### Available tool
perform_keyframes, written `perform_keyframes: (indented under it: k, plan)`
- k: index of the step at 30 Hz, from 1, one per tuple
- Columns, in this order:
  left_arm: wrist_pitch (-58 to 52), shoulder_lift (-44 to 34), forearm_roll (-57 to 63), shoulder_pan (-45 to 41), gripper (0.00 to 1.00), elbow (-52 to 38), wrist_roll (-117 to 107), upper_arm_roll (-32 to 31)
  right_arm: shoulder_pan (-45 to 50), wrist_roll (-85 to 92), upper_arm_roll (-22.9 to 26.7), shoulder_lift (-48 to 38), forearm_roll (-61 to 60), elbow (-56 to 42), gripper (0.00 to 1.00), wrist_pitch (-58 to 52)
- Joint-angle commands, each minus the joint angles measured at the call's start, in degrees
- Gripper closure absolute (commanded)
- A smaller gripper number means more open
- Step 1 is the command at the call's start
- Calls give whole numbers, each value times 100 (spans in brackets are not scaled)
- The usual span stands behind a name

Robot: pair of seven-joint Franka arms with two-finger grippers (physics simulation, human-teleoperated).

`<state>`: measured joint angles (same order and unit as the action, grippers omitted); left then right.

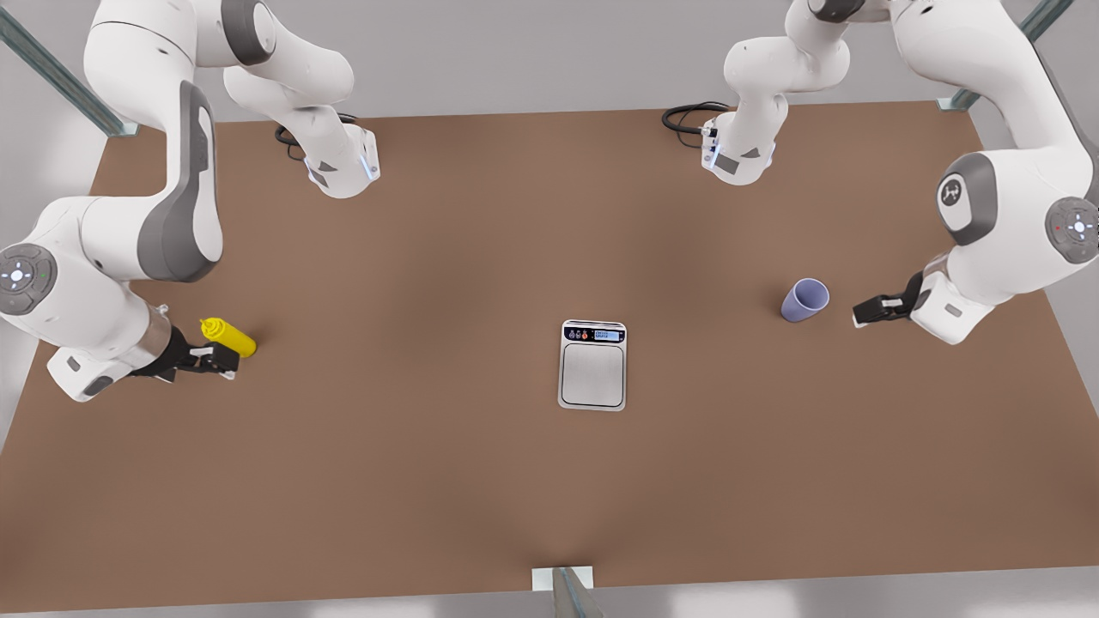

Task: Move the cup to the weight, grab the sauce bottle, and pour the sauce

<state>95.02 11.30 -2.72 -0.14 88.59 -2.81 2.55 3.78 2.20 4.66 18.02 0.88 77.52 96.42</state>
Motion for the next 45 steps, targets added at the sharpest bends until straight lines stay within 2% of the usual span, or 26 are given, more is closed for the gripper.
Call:
perform_keyframes:
  k: [1,4,8,11,13,24,34,35,39,42,44,45]
  plan:
    - [-1,12,9,5,0,0,0,0,-1,0,0,0,0,0,0,-1]
    - [61,-14,9,5,0,254,-9,0,-9,9,0,8,0,0,0,8]
    - [780,-198,0,5,0,1238,176,290,-36,88,9,-53,0,44,0,-27]
    - [1001,-242,-35,5,0,1484,228,448,-27,70,0,-141,0,140,0,-36]
    - [1853,-453,-27,5,0,2504,334,580,-9,62,0,-106,0,140,0,-53]
    - [3884,-761,-27,5,0,4851,615,703,-9,254,-35,-115,-9,325,0,-36]
    - [3919,-814,-9,5,0,5168,1116,1037,-2241,8163,-17,-62,-2056,1336,0,-89]
    - [3972,-752,-9,5,13,5177,1116,1028,-2487,8726,-17,-1,-2092,1345,0,-159]
    - [4236,-594,-9,-4,15,5291,1116,1020,-3393,11029,-9,324,-2460,1722,0,-168]
    - [4244,-559,-9,-4,16,5335,1116,1020,-3832,12383,-9,1062,-2961,1714,0,-106]
    - [4471,-550,-9,-21,30,5379,1116,1011,-4210,12998,-9,1537,-3418,1722,0,-80]
    - [4569,-524,-9,-74,33,5423,1116,1020,-4333,13235,-9,1695,-3524,1740,0,-106]
